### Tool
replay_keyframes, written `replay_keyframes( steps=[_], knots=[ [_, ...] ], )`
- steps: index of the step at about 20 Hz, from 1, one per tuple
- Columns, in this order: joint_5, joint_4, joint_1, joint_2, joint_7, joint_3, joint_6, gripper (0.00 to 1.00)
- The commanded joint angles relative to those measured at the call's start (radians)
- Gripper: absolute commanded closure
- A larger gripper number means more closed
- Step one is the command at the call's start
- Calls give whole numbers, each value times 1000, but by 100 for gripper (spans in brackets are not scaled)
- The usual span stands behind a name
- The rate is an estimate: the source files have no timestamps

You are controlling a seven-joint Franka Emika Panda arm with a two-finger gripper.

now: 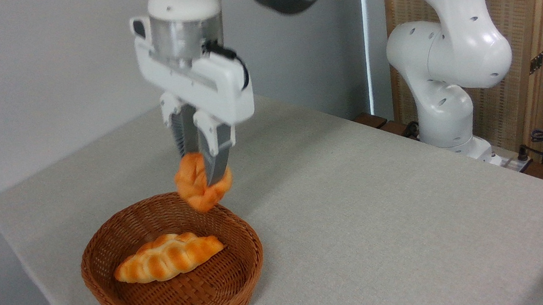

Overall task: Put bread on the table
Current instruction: 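Carry the held bun away from the basket and lower it toward the table, then open the gripper to release the bun and raise the gripper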

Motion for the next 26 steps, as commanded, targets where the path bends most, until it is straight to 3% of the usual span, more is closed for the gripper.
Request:
replay_keyframes(
  steps=[1,3,5,6,8,12,26],
  knots=[
    [2,-138,-84,-136,63,51,-35,51],
    [80,-221,-119,-177,66,51,-40,42],
    [132,-266,-151,-182,64,51,-51,40],
    [137,-284,-156,-179,64,49,-51,40],
    [137,-301,-161,-167,60,49,-49,20],
    [137,-304,-161,-150,55,49,-34,0],
    [137,-291,-161,-130,43,51,-29,0]
  ],
)
